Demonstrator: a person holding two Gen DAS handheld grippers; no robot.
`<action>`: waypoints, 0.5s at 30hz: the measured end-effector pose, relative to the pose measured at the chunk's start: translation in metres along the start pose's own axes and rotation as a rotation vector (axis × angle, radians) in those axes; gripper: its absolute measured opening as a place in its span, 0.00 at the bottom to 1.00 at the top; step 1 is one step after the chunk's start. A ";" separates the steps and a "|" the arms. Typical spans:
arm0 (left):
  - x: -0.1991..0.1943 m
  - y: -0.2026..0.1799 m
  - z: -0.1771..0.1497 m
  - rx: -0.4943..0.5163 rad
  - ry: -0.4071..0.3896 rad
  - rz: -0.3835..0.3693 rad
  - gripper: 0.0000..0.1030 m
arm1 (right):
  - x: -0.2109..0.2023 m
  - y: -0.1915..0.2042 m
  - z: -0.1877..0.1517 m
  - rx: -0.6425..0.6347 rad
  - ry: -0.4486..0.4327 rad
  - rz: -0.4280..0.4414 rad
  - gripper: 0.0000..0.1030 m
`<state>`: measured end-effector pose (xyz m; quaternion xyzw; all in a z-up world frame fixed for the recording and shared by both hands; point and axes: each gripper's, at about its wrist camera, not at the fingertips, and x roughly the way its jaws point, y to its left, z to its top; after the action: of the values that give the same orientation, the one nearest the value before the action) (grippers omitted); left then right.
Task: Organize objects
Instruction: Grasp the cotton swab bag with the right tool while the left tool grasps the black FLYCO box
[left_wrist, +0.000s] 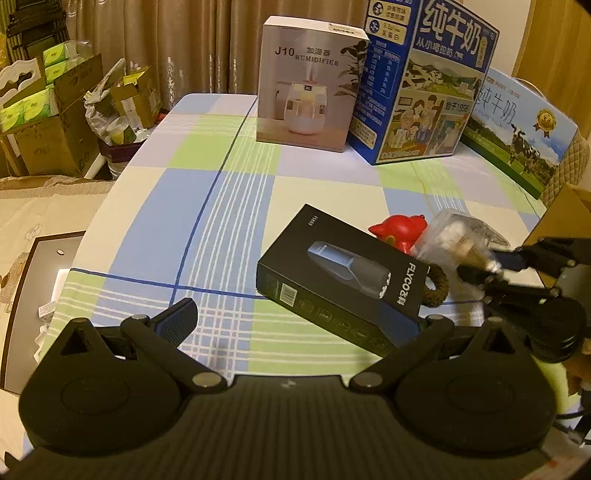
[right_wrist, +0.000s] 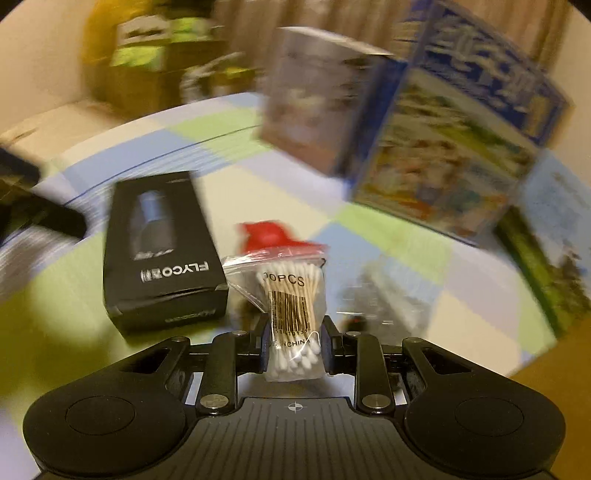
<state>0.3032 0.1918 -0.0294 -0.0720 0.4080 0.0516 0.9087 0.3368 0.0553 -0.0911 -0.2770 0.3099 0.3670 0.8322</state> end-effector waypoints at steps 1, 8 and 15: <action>0.000 0.001 0.000 -0.004 -0.001 -0.001 0.99 | -0.002 0.004 -0.002 -0.018 0.005 0.054 0.23; 0.002 0.006 0.001 -0.025 0.000 -0.014 0.99 | -0.019 0.016 -0.022 0.000 0.073 0.324 0.23; 0.015 -0.003 -0.002 0.058 0.017 0.017 0.99 | -0.026 -0.012 -0.031 0.159 0.108 0.240 0.23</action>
<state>0.3122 0.1886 -0.0413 -0.0427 0.4176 0.0471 0.9064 0.3226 0.0158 -0.0904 -0.1903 0.4135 0.4226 0.7837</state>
